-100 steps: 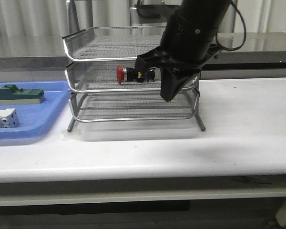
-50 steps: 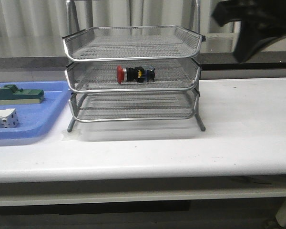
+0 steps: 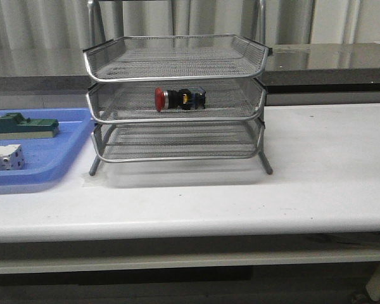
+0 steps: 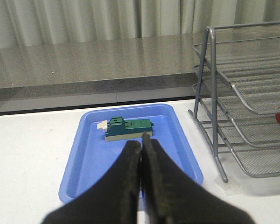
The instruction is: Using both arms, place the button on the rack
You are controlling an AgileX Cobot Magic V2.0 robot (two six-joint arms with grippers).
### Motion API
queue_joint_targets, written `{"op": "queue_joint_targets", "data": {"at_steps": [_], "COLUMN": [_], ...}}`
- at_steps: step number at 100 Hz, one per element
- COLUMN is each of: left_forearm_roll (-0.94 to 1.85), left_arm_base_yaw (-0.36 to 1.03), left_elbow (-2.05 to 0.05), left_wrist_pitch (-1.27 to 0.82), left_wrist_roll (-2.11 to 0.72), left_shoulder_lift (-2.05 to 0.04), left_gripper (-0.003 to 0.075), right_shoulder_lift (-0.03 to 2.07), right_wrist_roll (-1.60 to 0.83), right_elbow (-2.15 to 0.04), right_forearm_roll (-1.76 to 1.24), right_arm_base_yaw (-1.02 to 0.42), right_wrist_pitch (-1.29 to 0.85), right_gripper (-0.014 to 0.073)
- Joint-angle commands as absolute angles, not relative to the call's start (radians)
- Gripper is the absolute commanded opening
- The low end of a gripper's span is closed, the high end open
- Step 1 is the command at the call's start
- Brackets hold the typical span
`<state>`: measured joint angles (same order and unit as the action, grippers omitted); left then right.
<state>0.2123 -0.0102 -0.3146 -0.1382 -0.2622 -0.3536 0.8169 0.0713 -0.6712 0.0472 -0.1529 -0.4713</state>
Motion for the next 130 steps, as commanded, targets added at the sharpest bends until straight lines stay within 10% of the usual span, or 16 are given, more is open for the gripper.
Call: {"op": "queue_joint_targets", "data": {"at_steps": [1, 130], "left_forearm_roll": [0.223, 0.223], "left_arm_base_yaw": [-0.013, -0.013], "left_elbow": [-0.344, -0.344], "left_wrist_pitch": [-0.056, -0.056], "left_wrist_roll": [-0.257, -0.257], "left_shoulder_lift": [-0.359, -0.359], "left_gripper": [0.0004, 0.0004], "right_shoulder_lift": [0.726, 0.424], "right_wrist_roll": [0.074, 0.074], "right_elbow": [-0.655, -0.51], "right_forearm_roll": [0.058, 0.085], "right_arm_base_yaw": [-0.145, -0.145], "right_wrist_pitch": [-0.382, -0.325], "right_gripper": [-0.0066, -0.0067]}}
